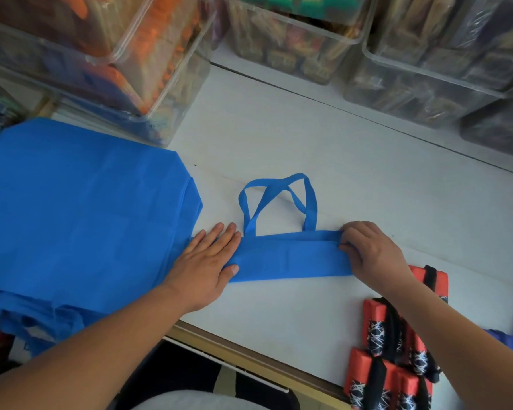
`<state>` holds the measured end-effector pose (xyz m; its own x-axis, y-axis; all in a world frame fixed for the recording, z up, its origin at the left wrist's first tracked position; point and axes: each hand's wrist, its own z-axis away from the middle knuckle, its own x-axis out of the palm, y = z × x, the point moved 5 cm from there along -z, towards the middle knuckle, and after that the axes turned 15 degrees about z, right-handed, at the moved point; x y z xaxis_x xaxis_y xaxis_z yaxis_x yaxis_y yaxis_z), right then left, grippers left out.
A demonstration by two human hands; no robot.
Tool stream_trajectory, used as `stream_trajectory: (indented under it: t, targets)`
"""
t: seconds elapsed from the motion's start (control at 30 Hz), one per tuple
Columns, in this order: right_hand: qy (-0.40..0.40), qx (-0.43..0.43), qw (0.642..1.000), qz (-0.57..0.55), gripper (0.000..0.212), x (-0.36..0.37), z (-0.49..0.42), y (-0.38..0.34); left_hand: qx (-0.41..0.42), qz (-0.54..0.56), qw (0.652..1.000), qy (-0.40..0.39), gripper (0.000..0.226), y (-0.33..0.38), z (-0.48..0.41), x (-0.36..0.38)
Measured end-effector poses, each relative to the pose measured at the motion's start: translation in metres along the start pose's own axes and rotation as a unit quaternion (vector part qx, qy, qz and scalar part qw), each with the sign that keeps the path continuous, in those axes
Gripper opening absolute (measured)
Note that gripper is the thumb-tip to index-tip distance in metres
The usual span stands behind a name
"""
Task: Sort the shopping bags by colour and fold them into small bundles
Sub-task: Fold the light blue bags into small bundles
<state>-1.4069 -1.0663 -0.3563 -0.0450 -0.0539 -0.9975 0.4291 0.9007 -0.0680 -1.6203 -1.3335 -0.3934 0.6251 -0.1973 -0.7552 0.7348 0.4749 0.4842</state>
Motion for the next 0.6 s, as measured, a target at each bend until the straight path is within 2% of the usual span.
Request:
stream_trajectory:
  t: [0.13, 0.2, 0.3, 0.33, 0.4, 0.47, 0.53, 0.6]
  targets:
    - [-0.010, 0.041, 0.999, 0.001, 0.017, 0.002, -0.010, 0.006, -0.007, -0.030, 0.999, 0.026, 0.067, 0.005, 0.003, -0.001]
    - [0.010, 0.062, 0.998, 0.011, 0.017, 0.003, -0.014, 0.007, -0.010, -0.045, 0.998, 0.052, 0.062, 0.006, 0.008, 0.000]
    - [0.047, 0.087, 0.994, 0.052, 0.010, 0.003, -0.013, 0.007, -0.003, -0.058, 0.997, 0.044, 0.057, 0.003, 0.012, 0.009]
    - [0.045, 0.103, 0.991, 0.070, 0.014, 0.004, -0.012, 0.006, 0.000, -0.061, 0.997, 0.042, 0.057, 0.002, 0.013, 0.012]
    - [0.014, 0.142, 0.984, 0.110, 0.023, 0.013, -0.008, 0.003, 0.000, -0.072, 0.997, 0.035, 0.057, -0.001, 0.011, 0.016]
    - [-0.058, 0.152, 0.977, 0.134, 0.041, 0.025, -0.004, -0.001, -0.004, -0.078, 0.996, 0.030, 0.060, -0.002, 0.010, 0.020]
    - [-0.138, 0.177, 0.967, 0.123, 0.052, 0.035, 0.001, -0.001, 0.000, -0.076, 0.997, 0.027, 0.061, -0.003, 0.008, 0.021]
    - [-0.166, 0.210, 0.959, 0.093, 0.057, 0.039, 0.007, 0.002, 0.006, -0.076, 0.997, 0.015, 0.063, -0.003, 0.008, 0.020]
